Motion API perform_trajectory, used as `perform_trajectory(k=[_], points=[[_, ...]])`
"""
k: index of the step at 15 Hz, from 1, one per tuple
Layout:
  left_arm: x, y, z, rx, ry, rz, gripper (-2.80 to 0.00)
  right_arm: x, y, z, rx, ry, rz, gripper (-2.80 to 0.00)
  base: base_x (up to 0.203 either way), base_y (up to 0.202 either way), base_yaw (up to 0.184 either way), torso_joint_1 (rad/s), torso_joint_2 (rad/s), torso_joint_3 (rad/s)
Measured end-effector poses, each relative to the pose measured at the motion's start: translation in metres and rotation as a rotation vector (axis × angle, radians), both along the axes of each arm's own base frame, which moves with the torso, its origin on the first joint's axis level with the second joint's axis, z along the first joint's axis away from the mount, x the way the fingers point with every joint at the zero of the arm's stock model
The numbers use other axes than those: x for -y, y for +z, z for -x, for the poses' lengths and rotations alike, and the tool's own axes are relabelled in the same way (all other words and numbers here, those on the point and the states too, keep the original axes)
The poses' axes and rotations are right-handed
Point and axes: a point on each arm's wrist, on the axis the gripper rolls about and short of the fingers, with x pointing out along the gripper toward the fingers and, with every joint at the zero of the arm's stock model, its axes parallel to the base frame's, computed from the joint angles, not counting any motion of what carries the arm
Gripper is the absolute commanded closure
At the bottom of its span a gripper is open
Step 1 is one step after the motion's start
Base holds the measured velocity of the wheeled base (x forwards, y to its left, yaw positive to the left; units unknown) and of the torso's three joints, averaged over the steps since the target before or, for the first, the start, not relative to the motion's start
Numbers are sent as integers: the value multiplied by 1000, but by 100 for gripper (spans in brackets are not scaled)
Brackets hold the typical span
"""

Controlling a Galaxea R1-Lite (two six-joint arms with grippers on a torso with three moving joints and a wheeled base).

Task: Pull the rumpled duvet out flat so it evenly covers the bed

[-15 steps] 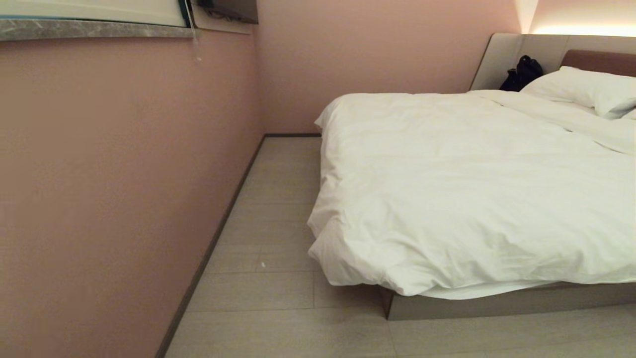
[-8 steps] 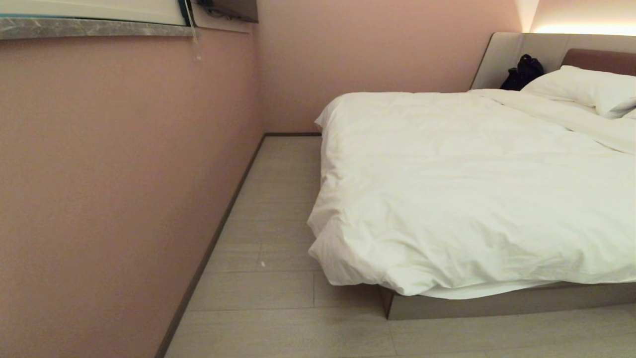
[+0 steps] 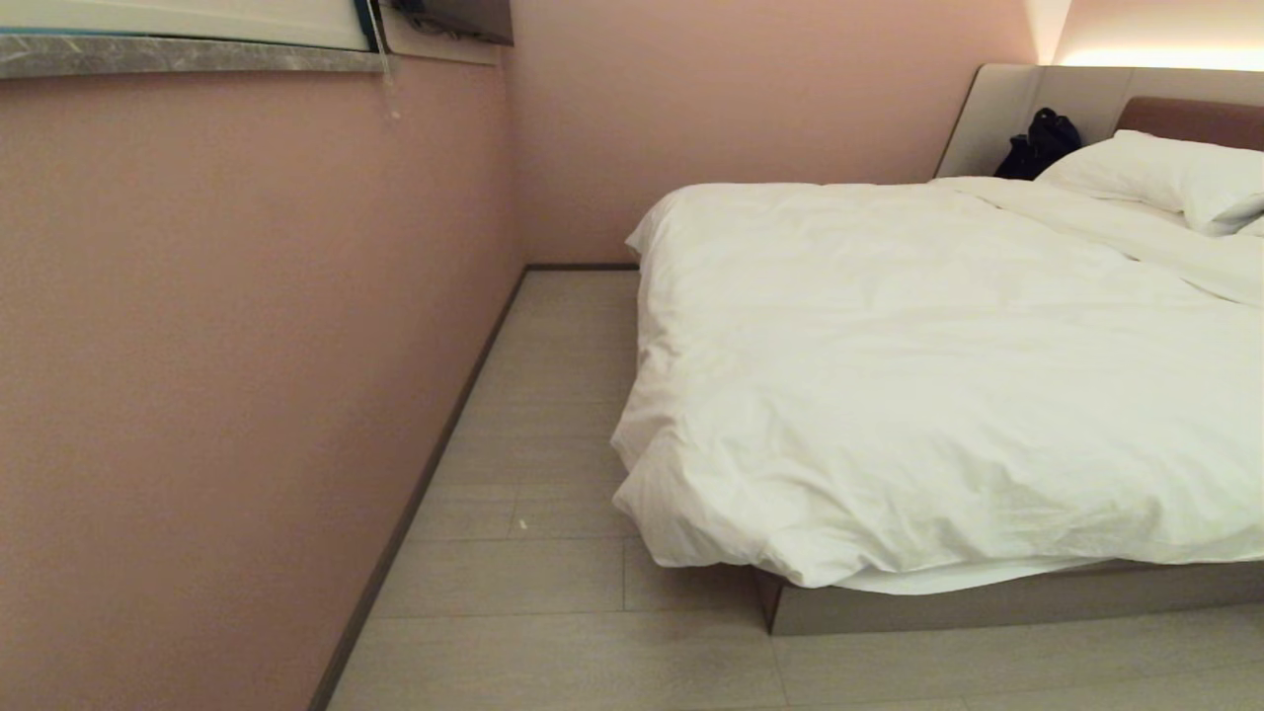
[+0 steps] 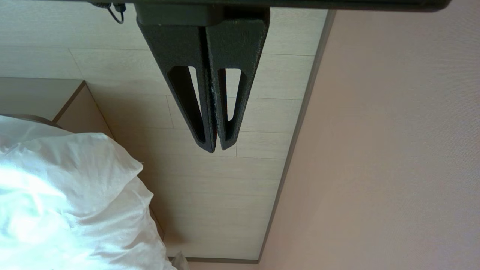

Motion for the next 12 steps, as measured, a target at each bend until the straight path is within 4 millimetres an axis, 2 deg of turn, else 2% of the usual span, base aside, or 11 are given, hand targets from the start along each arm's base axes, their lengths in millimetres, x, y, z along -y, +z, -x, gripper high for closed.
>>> perform_trajectory(k=[12], points=[[0, 0, 0, 0, 0, 0, 0, 0, 0, 0, 0, -2, 0, 0, 0, 0, 0, 0, 0, 0]])
